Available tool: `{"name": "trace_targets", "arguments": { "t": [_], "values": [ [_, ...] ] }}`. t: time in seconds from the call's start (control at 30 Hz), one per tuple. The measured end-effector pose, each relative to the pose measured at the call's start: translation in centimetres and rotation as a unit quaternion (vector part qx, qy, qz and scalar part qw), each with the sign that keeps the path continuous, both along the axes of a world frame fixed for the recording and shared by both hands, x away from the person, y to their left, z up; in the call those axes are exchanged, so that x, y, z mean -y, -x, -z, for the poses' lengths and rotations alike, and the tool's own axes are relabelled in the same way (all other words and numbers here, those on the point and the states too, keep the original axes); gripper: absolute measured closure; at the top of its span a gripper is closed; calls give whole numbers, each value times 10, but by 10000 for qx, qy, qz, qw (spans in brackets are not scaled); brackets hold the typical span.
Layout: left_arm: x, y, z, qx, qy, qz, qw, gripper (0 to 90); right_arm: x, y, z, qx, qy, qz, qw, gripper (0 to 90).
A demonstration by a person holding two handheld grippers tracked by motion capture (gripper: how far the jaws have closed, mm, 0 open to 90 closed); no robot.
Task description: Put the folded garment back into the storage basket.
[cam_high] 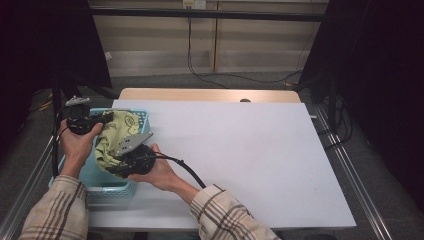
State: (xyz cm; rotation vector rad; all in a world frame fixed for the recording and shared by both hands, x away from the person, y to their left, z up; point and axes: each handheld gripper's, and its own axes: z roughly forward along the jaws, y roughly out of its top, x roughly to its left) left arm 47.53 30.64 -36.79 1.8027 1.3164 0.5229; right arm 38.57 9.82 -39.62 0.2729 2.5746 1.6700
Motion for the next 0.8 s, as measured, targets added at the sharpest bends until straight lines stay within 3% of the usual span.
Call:
{"name": "trace_targets", "arguments": {
  "t": [0.8],
  "values": [
    [7, -7, 13, -148, -277, 23, 9995, 779, -1, -6, 14, -183, 252, 10, 9995, 678]
  ]
}}
